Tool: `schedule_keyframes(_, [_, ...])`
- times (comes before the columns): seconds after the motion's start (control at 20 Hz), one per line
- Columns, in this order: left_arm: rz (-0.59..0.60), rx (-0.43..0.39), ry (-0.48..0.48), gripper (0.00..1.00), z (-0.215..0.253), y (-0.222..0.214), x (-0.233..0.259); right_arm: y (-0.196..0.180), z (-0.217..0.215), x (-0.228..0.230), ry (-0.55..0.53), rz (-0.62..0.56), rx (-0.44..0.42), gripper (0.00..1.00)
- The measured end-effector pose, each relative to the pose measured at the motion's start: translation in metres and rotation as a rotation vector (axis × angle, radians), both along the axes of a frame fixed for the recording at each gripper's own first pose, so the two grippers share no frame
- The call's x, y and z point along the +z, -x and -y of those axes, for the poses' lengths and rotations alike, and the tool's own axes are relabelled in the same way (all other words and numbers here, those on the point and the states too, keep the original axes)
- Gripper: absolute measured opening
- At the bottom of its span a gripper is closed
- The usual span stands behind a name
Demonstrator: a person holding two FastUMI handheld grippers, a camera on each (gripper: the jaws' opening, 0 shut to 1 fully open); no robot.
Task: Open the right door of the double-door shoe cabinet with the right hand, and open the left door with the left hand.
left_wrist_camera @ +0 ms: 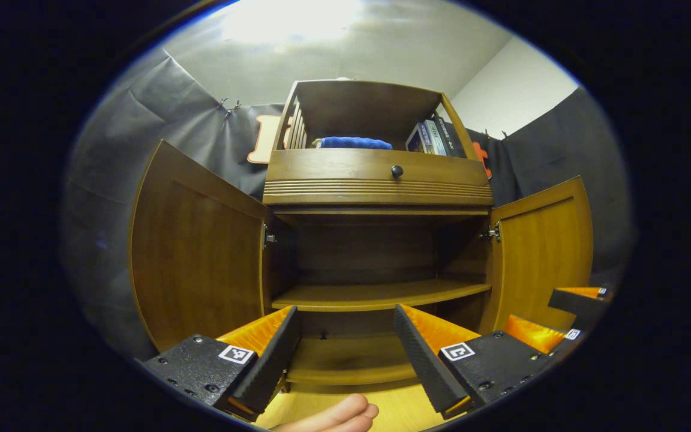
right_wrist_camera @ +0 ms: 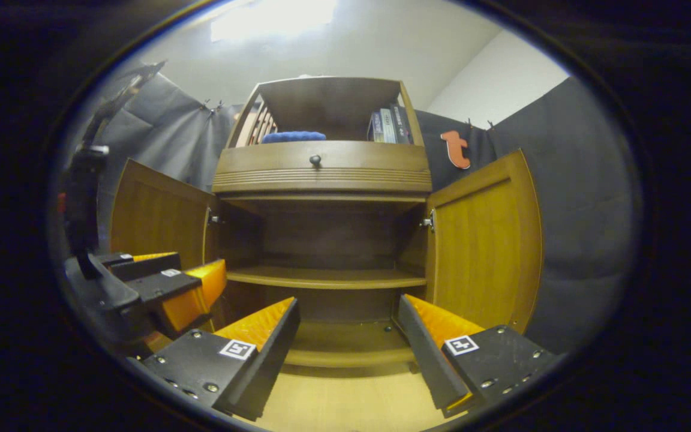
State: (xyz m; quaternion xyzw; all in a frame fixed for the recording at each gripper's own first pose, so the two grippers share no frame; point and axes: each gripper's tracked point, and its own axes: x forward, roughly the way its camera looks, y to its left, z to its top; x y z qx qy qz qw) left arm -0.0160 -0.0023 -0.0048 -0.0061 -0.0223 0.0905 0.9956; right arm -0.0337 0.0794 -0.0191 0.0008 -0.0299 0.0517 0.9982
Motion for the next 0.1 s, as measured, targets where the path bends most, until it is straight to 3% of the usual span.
schedule_keyframes(0.1, [-0.003,0.002,0.014,0.99,-0.0018,-0.0008,0.0007,-0.0009,0.0000,0.0003,-0.013,0.003,0.005,0.99])
